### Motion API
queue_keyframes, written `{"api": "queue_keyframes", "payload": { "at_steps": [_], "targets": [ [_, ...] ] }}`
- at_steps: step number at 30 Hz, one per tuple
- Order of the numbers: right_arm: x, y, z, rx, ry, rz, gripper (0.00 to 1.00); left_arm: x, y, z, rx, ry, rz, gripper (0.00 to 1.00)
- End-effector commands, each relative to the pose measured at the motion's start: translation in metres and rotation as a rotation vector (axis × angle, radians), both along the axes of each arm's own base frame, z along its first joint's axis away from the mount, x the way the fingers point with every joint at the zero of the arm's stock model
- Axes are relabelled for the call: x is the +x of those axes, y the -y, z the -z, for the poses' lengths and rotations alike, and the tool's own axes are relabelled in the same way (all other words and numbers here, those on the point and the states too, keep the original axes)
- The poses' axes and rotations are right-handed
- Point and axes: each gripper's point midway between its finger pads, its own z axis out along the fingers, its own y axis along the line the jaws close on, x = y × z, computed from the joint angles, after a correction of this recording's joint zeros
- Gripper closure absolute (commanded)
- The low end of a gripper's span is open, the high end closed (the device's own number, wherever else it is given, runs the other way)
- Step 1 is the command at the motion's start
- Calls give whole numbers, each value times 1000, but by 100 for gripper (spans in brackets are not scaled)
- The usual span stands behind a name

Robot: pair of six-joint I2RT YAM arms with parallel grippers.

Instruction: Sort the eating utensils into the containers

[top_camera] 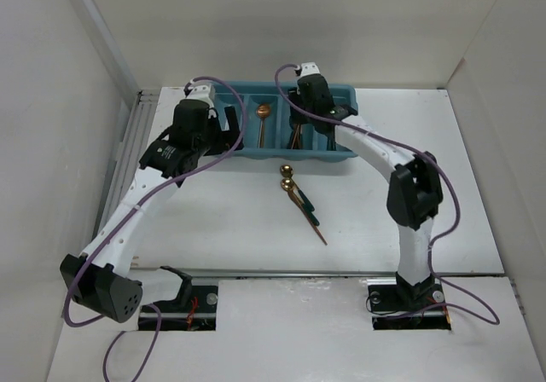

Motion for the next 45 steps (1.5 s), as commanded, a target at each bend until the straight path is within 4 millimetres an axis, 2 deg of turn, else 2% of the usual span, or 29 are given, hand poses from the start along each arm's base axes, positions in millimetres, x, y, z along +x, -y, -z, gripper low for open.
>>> {"api": "queue_keyframes", "payload": {
  "at_steps": [1, 2, 3, 4, 5, 6, 8, 9, 10, 13, 14, 16, 20, 23, 25, 27, 28, 31, 34, 42, 44, 45],
  "targets": [
    [-56, -35, -34, -68, 31, -257, 60, 0, -22, -7, 31, 42, -53, 0],
    [-84, -38, -3, -116, -73, -325, 69, 0, -22, -7, 31, 42, -53, 0],
    [-99, -38, 9, -142, -114, -357, 85, -2, -31, -8, 34, 51, -77, 0],
    [-113, -36, 22, -166, -155, -372, 89, -2, -36, 0, 42, 33, -92, 0],
    [-139, -35, 49, -208, -223, -406, 91, -5, -38, 0, 40, 37, -93, 0],
    [-152, -34, 57, -223, -243, -423, 89, -5, -42, 4, 44, 28, -106, 0],
    [-176, -32, 62, -220, -267, -436, 78, -11, -47, 7, 38, 26, -108, 0],
    [-189, -22, 79, -244, -308, -421, 73, -11, -49, 12, 27, 12, -120, 0],
    [-194, -16, 78, -239, -312, -400, 69, -13, -48, 9, 17, 24, -113, 0],
    [-207, -7, 95, -213, -358, -357, 71, -18, -50, 18, -29, -3, -127, 0],
    [-205, -9, 93, -200, -351, -352, 75, -17, -55, 18, -46, -7, -145, 0],
    [-206, -7, 97, -200, -359, -334, 81, -21, -50, 23, -82, -21, -123, 0],
    [-197, 0, 92, -216, -329, -263, 81, -24, -51, 21, -109, -19, -122, 0],
    [-197, 4, 106, -259, -359, -259, 78, -24, -58, 22, -109, -18, -141, 0],
    [-197, 7, 118, -291, -378, -258, 73, -25, -60, 19, -117, -10, -144, 0],
    [-193, 4, 122, -301, -379, -265, 71, -26, -60, 23, -122, -21, -150, 0],
    [-193, 5, 133, -324, -399, -271, 70, -27, -61, 20, -130, -14, -149, 0],
    [-185, 9, 141, -333, -404, -247, 69, -28, -61, 24, -127, -22, -150, 0],
    [-173, 7, 138, -283, -384, -230, 69, -29, -61, 21, -130, -14, -149, 0],
    [-181, 5, 165, -301, -452, -264, 68, -29, -63, 21, -134, -15, -151, 0],
    [-185, 7, 169, -309, -465, -279, 75, -29, -63, 21, -134, -15, -151, 0],
    [-185, 7, 169, -309, -465, -279, 85, -29, -63, 21, -134, -15, -151, 0]
  ]
}}
